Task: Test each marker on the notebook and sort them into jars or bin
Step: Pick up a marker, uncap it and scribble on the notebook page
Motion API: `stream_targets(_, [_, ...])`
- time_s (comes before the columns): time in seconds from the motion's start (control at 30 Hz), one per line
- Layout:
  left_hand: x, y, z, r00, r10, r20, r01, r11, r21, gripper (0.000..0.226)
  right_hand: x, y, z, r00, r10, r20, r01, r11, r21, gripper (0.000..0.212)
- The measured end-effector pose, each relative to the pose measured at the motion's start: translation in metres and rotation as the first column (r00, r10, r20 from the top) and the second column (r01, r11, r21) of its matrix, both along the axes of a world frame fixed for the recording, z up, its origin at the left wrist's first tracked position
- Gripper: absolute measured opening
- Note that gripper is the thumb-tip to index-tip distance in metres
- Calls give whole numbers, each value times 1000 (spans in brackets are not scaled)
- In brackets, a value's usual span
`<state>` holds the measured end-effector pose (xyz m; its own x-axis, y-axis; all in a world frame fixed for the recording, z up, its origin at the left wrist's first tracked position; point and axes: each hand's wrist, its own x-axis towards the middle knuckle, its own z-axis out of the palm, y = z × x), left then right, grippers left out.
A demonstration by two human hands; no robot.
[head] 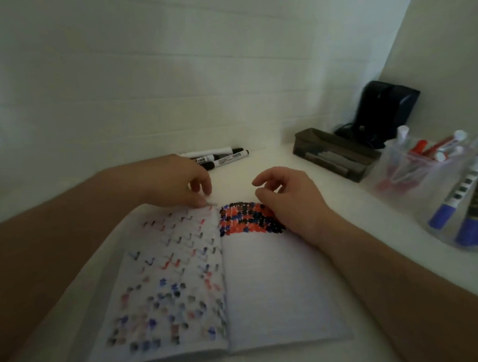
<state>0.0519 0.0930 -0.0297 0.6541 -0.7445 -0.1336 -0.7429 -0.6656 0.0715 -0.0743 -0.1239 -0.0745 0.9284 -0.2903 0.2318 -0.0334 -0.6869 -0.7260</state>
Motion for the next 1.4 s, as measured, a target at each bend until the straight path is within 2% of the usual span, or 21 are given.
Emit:
stream_targets(0.13, [13,2,-25,992,-6,127,21,993,-119,11,-4,1,-5,995,-10,100,22,993,-112,19])
stream_targets(0.2, [15,0,-36,929,-49,368,129,972,-196,12,-9,3,-2,988,-21,150,43,989,-141,19])
stream_targets(0.23, [13,-2,-37,877,-56,477,203,943,-262,13,-12,5,0,987,-23,157,42,991,-123,17])
stream_targets(0.3, [-4,-7,-24,843,0,537,291,841,-456,17,-17,9,6,984,-28,177,26,1000,13,11])
stream_targets(0.37, [-26,-15,-12,857,-18,514,363,730,-579,18,-20,10,13,982,-22,186,-20,976,219,27])
stream_targets(0.43, [-50,-21,-9,860,-160,485,457,666,-589,17,-21,9,17,992,68,111,-110,888,446,47])
stream_targets(0.5, [-67,-25,-14,876,-299,378,476,656,-586,27,-21,9,17,977,202,70,-196,715,672,65])
stream_targets(0.53, [-69,-26,-18,880,-339,331,474,665,-577,32,-21,8,16,968,238,74,-213,635,743,65])
stream_targets(0.57, [-68,-27,-21,873,-363,326,487,677,-552,32,-22,8,16,963,255,87,-225,588,777,56])
stream_targets(0.63, [-64,-30,-28,855,-388,344,518,685,-513,27,-24,8,17,959,261,112,-244,561,791,22])
stream_targets(0.67, [-63,-30,-30,875,-381,298,483,685,-545,22,-25,9,18,960,255,114,-242,555,796,12])
stream_targets(0.77, [-63,-32,-32,956,-284,75,258,689,-678,7,-25,8,19,972,216,92,-198,549,812,21])
stream_targets(0.83, [-64,-33,-35,969,-245,-19,161,694,-701,10,-26,11,20,982,173,73,-156,535,830,31])
stream_targets(0.9, [-65,-34,-37,971,-240,-19,166,725,-668,9,-25,15,18,988,134,78,-142,574,807,36])
stream_targets(0.97, [-65,-33,-39,972,-237,-1,183,752,-634,13,-24,19,16,985,133,106,-166,618,768,24])
stream_targets(1.03, [-66,-33,-39,976,-218,26,186,758,-625,17,-22,21,15,981,140,136,-193,593,781,13])
stream_targets(1.17, [-71,-35,-40,961,-239,137,271,740,-616,17,-23,19,14,973,154,175,-230,523,821,20])
stream_targets(1.3, [-74,-37,-39,968,-246,46,218,740,-637,23,-24,14,11,967,185,177,-249,513,822,27])
stream_targets(1.4, [-74,-35,-35,963,-266,-49,171,742,-649,16,-24,13,11,962,204,183,-264,518,813,28])
